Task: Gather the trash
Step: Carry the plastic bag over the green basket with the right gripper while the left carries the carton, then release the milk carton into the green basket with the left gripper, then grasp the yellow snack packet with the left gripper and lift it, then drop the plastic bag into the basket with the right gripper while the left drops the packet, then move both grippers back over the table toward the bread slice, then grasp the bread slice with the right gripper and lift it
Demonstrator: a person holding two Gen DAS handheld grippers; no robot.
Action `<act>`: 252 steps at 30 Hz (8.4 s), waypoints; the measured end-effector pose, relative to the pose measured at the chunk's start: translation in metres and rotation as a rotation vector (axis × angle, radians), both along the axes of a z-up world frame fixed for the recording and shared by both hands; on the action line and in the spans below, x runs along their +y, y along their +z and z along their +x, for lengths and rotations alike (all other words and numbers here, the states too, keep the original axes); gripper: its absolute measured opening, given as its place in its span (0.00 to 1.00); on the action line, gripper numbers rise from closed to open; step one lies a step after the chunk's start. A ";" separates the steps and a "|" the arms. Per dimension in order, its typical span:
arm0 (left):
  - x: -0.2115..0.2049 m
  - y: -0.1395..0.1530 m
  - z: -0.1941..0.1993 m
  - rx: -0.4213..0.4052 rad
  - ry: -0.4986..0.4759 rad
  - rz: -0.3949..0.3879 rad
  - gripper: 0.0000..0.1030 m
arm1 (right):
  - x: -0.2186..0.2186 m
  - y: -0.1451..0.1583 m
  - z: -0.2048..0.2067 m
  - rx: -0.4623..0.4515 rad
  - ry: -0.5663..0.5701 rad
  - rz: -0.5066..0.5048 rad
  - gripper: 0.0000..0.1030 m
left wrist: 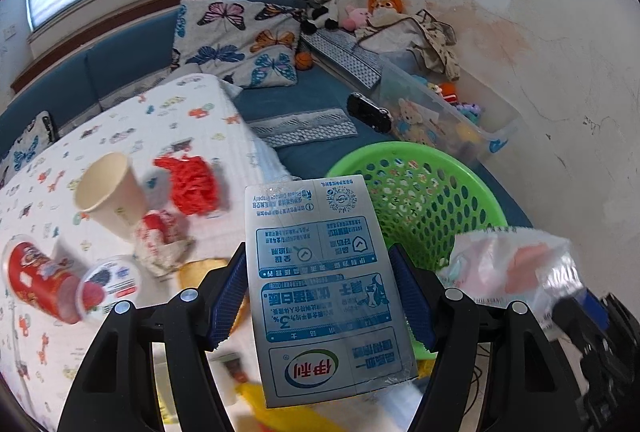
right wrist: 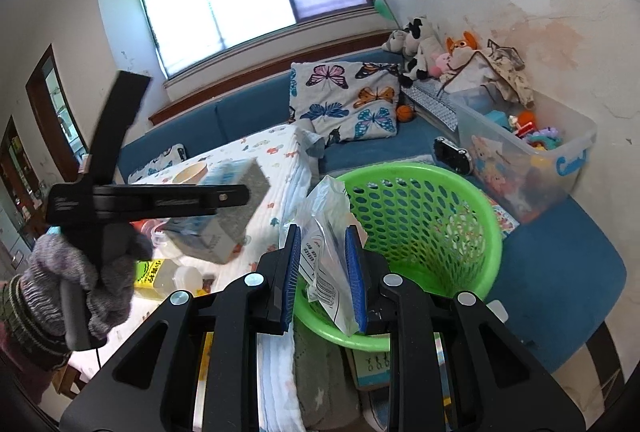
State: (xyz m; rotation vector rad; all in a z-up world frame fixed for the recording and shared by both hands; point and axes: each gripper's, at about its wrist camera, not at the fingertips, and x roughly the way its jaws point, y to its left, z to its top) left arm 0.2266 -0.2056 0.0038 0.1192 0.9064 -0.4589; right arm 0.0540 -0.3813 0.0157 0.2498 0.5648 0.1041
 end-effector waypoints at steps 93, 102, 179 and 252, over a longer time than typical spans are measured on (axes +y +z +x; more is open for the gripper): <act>0.115 -0.069 -0.106 0.079 -0.100 -0.124 0.08 | 0.049 0.015 -0.020 -0.062 0.082 0.003 0.23; 0.120 -0.038 -0.107 0.032 -0.099 -0.159 0.06 | 0.041 0.020 -0.013 -0.069 0.058 -0.012 0.23; -0.034 -0.021 -0.038 0.053 -0.258 -0.094 0.28 | -0.039 -0.039 0.005 0.078 -0.114 0.046 0.70; 0.244 -0.046 -0.066 -0.040 0.119 0.020 0.74 | 0.197 -0.104 0.195 0.446 0.373 -0.235 0.60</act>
